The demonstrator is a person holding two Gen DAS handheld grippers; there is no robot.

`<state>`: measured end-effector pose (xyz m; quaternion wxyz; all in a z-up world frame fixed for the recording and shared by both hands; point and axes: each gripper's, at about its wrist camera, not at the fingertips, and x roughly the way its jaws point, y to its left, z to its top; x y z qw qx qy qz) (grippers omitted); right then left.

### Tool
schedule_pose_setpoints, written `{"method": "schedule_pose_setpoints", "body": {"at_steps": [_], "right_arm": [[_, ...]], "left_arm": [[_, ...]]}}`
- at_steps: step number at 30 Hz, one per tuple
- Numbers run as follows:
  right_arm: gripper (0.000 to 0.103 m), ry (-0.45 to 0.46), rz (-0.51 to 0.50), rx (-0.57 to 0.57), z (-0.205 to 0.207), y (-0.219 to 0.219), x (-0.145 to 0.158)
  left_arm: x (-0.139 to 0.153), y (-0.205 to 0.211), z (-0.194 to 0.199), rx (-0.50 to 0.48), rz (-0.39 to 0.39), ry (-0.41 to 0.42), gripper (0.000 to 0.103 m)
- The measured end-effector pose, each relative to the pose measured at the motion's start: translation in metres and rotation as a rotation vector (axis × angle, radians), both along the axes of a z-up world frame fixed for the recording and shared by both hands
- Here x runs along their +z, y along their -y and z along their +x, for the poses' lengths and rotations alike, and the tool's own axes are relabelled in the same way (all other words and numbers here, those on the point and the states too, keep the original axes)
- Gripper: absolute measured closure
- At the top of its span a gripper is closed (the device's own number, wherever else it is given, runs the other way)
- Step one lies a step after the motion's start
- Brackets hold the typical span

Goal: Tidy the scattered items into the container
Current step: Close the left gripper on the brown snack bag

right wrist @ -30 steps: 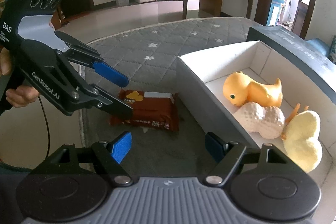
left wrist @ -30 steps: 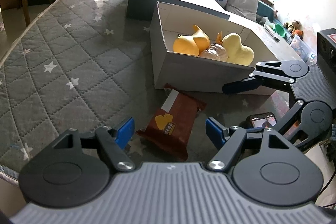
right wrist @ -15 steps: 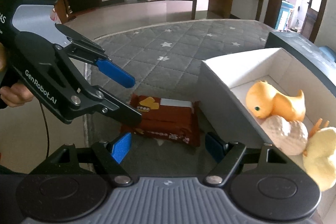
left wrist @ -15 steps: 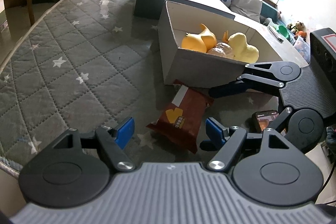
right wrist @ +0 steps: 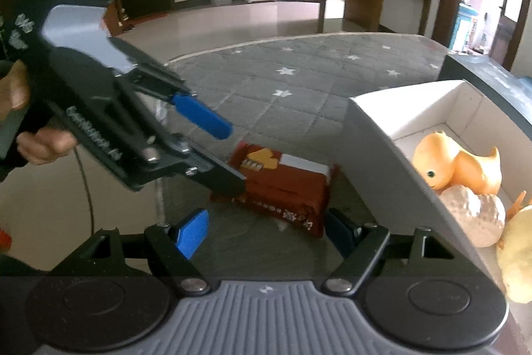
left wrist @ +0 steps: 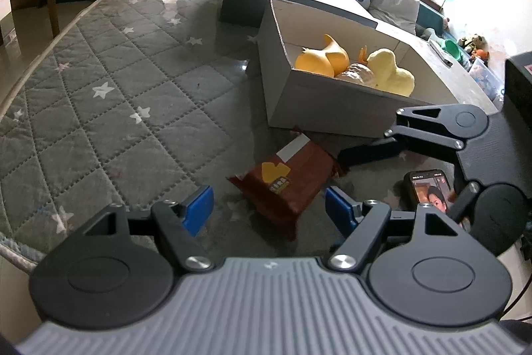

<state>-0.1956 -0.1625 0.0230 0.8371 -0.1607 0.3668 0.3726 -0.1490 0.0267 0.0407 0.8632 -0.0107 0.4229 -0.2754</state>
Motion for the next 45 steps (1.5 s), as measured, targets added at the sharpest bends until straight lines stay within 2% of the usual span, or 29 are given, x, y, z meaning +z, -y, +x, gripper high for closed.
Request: {"method": "schedule_pose_setpoints", "body": {"at_steps": [4, 10, 15, 17, 30, 45], "right_arm": [[0.024, -0.009, 0.013, 0.011, -0.005, 0.001, 0.001], [0.026, -0.007, 0.003, -0.039, 0.008, 0.007, -0.001], [0.041, -0.013, -0.002, -0.038, 0.013, 0.004, -0.004], [0.042, -0.018, -0.005, -0.038, 0.012, 0.003, -0.005], [0.070, -0.026, 0.018, -0.090, 0.012, 0.011, -0.007], [0.072, -0.024, 0.042, -0.159, 0.002, 0.024, -0.004]], "left_arm": [[-0.002, -0.002, -0.001, 0.003, -0.004, -0.011, 0.028], [-0.004, -0.002, 0.001, 0.005, -0.022, -0.029, 0.029], [-0.008, 0.001, 0.006, -0.002, -0.029, -0.052, 0.040], [-0.008, 0.002, 0.006, -0.006, -0.033, -0.051, 0.042], [-0.008, 0.008, 0.008, -0.011, -0.044, -0.058, 0.047], [0.000, 0.024, 0.002, -0.045, -0.063, -0.051, 0.048]]}}
